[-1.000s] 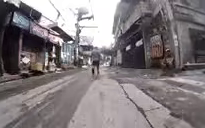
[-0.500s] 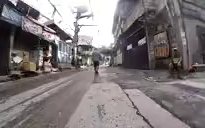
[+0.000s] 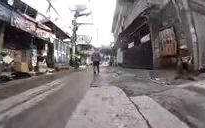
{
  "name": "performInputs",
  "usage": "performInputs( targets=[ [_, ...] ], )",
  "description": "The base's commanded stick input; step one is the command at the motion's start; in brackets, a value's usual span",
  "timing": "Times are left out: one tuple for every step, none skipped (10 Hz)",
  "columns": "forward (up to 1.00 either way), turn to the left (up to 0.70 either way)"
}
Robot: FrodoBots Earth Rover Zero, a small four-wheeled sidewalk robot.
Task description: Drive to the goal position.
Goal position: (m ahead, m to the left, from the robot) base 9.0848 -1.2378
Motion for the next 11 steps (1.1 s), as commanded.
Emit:
performInputs(
  targets=[
    [1.0, 0.0],
    [1.0, 0.0],
    [1.0, 0.0],
    [1.0, 0.0],
    [1.0, 0.0],
    [1.0, 0.0],
    [1.0, 0.0],
    [1.0, 0.0],
    [1.0, 0.0],
    [1.0, 0.0],
    [1.0, 0.0]
  ],
)
